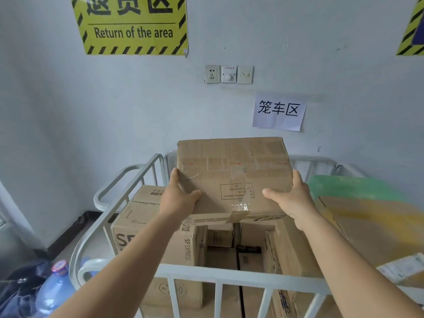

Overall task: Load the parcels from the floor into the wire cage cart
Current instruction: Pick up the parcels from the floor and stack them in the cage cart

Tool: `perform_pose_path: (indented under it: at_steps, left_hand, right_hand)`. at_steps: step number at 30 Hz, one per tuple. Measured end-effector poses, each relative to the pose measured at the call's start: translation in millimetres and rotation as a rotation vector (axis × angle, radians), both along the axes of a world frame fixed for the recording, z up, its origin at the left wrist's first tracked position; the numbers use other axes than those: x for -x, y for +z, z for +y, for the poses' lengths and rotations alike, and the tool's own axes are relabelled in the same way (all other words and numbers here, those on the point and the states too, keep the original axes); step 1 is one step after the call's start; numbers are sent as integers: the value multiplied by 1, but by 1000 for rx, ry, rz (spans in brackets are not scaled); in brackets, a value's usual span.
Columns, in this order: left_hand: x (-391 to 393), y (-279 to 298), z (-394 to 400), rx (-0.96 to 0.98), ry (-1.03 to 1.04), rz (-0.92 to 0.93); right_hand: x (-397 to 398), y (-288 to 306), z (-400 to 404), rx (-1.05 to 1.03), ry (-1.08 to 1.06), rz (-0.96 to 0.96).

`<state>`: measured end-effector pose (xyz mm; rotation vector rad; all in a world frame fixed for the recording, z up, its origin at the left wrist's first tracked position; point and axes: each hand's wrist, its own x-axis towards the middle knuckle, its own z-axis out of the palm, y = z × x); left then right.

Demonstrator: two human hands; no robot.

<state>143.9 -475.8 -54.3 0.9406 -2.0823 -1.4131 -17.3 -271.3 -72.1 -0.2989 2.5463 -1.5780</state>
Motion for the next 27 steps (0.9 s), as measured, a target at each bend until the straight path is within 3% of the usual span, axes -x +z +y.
perform_pose_path:
  at_steps: [13,27]
  left_hand:
    - [170,-40,-63,-23,42,-125]
    - [258,-54,-145,36,40,-252]
  right_hand:
    - [183,-41,-70,-84,-20,-105]
    - [265,-77,-142,-20,-28,-165]
